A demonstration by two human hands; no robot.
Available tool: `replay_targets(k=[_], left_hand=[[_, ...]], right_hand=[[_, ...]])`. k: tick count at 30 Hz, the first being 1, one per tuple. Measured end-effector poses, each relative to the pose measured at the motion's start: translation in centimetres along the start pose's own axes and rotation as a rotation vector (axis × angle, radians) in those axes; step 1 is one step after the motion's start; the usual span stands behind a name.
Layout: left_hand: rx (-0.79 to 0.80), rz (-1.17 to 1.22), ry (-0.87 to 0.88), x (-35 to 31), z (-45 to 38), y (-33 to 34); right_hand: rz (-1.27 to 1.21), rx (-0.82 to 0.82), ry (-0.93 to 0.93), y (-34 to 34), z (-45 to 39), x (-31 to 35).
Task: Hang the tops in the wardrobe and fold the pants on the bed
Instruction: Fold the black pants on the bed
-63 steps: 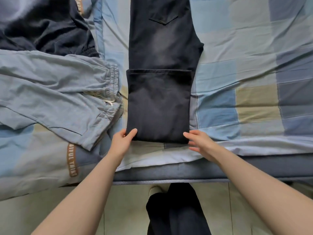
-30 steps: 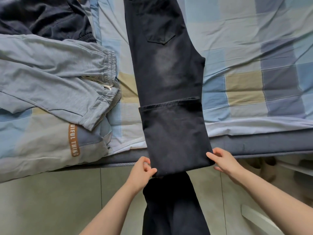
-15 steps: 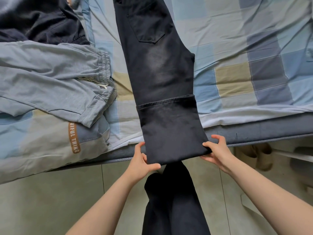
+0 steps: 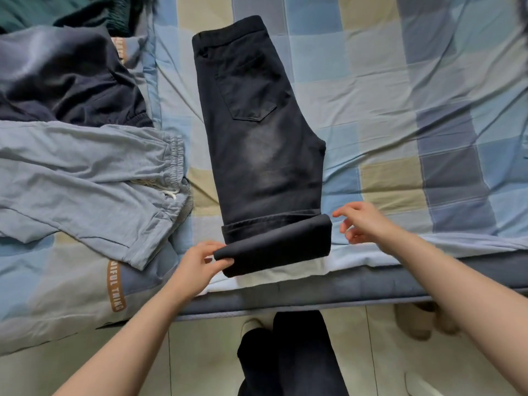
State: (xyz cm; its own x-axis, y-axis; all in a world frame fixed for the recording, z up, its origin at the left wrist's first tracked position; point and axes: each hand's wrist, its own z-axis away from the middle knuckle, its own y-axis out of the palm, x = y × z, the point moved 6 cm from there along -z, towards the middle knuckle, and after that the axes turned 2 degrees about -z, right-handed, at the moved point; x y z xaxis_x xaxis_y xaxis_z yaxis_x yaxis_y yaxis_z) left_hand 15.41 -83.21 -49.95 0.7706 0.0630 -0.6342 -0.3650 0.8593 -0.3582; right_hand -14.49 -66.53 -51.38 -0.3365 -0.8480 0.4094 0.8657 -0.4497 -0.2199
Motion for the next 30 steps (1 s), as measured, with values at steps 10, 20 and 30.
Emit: replay_targets(k=[10,20,30], left_hand=[[0.289,0.451,-0.156,0.2,-3.6,1.8],[0.549,0.515,-0.166,1.2,-4.6,2.4],[0.677,0.503,-0.083,-2.0,-4.1,0.7]], right_hand=[[0.272,-0.189,-0.187,-2.5,-15.9,11.3],[0.186,-0.128,-0.195,-0.4,-17.8,13.3],[0.656,-0.044,-0.359,6.7,-15.5,14.3]])
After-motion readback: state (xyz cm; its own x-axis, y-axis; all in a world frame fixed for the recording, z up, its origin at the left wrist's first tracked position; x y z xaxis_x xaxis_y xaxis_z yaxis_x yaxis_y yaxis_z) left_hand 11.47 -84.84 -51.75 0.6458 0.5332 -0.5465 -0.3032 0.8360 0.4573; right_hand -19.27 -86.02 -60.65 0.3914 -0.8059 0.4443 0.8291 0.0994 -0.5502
